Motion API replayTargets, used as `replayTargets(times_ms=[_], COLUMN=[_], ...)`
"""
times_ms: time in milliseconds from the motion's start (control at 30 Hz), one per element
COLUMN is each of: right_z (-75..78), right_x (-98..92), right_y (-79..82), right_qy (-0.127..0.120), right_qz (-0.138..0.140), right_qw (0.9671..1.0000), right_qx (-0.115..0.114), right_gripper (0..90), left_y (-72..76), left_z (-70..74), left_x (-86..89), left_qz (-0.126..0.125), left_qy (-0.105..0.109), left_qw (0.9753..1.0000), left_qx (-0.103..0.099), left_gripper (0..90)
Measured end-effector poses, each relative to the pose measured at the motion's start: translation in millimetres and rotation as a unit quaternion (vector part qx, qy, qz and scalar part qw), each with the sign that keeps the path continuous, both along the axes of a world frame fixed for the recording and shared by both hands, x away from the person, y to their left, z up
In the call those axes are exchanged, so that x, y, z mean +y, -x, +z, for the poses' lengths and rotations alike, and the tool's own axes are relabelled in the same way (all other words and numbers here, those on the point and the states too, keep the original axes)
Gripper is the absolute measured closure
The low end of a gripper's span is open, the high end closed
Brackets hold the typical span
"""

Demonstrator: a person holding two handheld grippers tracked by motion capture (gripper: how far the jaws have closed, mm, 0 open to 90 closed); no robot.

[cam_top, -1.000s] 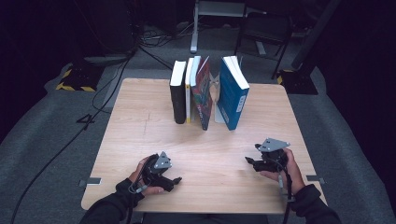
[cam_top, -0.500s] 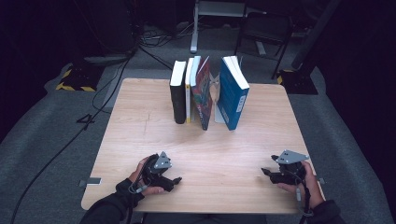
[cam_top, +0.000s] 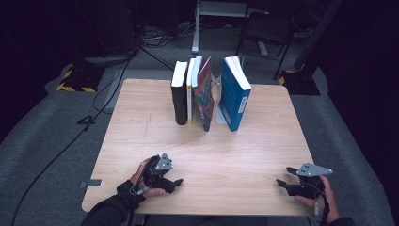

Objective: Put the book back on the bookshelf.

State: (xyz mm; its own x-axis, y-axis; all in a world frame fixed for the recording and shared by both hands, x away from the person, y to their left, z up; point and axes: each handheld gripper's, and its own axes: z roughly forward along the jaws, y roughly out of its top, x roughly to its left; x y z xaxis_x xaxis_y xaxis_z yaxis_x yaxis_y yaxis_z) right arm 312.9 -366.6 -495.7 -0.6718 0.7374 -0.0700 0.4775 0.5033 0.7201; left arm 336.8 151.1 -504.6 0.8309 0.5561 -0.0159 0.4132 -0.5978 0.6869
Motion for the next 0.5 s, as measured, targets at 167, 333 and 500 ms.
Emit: replayTargets(times_ms=[167,333,500], right_z=[-7.2,-8.6,-8.8], right_x=[-11.6,-13.7,-13.8], right_y=[6.4,7.5,7.5], right_qy=[-0.034,-0.04,-0.04], right_qz=[-0.008,-0.008,-0.009], right_qw=[0.9994,0.9991,0.9992], right_qx=[0.006,0.006,0.006], right_gripper=[31.2,28.7,28.6], left_y=[0.0,0.1,0.3], left_z=[0.0,-0.1,-0.1], left_x=[0.0,0.0,0.0], left_qz=[0.0,0.0,0.001], left_qy=[0.0,0.0,0.0], left_qw=[1.0,1.0,1.0], left_qx=[0.0,0.0,0.0], left_gripper=[13.8,13.8,13.8])
